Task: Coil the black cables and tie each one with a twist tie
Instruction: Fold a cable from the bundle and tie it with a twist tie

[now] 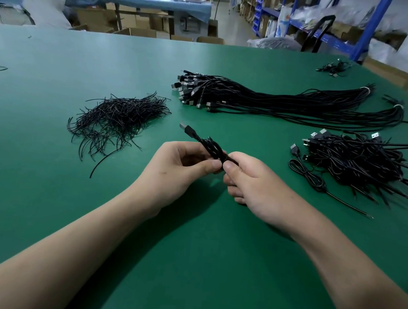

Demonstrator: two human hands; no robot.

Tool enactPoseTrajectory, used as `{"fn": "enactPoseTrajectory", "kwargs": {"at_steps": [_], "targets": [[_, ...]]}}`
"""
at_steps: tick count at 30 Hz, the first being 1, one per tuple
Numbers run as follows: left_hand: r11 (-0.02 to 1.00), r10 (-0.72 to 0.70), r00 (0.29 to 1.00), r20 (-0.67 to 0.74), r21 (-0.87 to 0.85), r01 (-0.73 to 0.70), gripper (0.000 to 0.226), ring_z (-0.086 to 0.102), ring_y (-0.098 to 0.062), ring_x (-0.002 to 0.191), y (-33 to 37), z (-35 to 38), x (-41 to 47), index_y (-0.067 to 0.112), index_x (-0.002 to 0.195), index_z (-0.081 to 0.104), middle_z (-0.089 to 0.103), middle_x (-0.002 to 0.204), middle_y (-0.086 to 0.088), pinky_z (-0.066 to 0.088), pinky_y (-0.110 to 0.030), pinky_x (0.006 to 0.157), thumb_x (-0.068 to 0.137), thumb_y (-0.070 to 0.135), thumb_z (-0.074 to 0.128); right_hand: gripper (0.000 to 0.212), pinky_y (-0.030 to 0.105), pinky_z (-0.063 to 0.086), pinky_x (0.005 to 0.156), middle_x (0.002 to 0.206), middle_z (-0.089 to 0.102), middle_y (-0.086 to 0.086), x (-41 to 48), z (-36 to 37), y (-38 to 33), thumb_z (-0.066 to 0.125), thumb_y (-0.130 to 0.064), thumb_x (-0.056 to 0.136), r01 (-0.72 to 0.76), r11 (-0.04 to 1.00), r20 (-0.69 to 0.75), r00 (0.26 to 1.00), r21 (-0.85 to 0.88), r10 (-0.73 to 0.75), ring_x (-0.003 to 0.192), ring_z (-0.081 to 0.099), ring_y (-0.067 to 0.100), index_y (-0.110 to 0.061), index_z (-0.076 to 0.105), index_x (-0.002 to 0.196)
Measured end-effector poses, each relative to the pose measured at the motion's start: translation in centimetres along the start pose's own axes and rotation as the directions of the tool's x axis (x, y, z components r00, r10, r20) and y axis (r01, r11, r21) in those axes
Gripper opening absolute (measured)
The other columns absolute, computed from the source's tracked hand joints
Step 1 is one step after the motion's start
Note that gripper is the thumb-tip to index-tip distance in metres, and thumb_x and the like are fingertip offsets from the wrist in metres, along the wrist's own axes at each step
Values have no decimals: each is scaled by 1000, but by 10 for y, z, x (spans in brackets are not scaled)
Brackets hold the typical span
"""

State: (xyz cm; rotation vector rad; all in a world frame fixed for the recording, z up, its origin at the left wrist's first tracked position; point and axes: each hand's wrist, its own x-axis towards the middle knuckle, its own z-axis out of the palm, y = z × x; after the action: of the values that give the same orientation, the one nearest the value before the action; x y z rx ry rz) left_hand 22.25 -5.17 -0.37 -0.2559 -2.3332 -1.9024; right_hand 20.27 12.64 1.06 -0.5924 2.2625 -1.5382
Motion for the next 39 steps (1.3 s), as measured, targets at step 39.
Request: {"fn": "enactPoseTrajectory", "kwargs": {"at_steps": [39], "targets": [[954,3,998,58,-299,14,29,59,-8,76,11,-4,1,27,111,75,71,87,3,41,-21,64,83,21,73,25,18,15,42,62,25,-8,-3,-8,-1,38,-31,108,-17,789,168,979,614,-110,48,16,5,-11,52,108]]}}
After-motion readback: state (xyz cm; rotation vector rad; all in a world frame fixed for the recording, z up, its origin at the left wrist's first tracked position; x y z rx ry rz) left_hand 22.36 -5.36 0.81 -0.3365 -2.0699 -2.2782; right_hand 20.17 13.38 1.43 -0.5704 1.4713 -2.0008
